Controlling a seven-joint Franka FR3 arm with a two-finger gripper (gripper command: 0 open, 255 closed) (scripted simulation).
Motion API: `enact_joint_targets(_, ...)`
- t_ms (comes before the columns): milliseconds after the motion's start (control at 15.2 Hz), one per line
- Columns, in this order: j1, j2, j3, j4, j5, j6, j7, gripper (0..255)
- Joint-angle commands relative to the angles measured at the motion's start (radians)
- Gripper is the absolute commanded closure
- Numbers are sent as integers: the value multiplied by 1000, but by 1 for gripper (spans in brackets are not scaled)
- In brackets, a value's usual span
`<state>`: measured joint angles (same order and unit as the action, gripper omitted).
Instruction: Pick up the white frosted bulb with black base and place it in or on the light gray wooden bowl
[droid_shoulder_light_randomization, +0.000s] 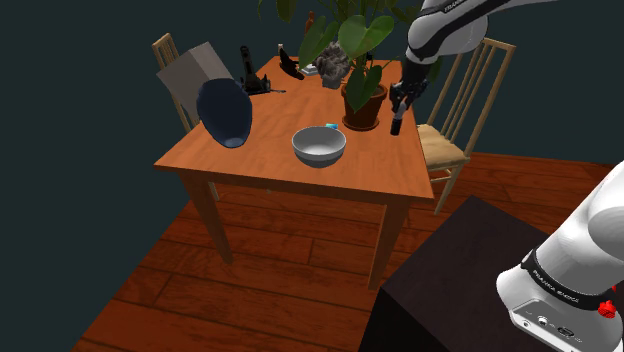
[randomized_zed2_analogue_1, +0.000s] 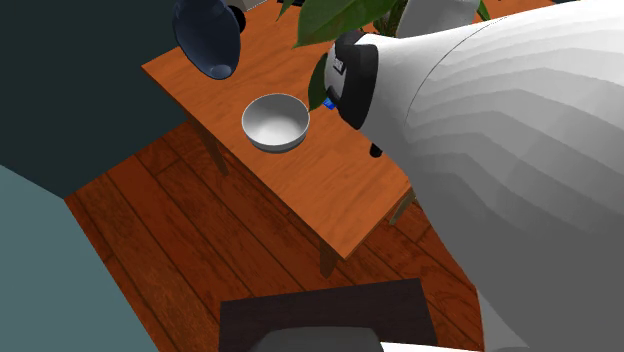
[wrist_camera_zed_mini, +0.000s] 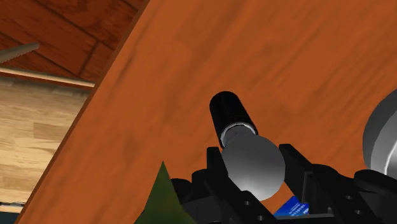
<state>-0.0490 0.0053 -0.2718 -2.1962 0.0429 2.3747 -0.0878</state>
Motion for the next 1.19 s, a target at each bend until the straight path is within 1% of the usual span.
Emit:
enact_joint_targets(0, 0, -15, 0, 14, -7, -29, 5, 255)
enact_joint_targets(924, 1, -83, 4, 130, -34, -210, 28, 255)
enact_joint_targets(1122, 33, -63, 41, 167, -40, -226, 100, 255)
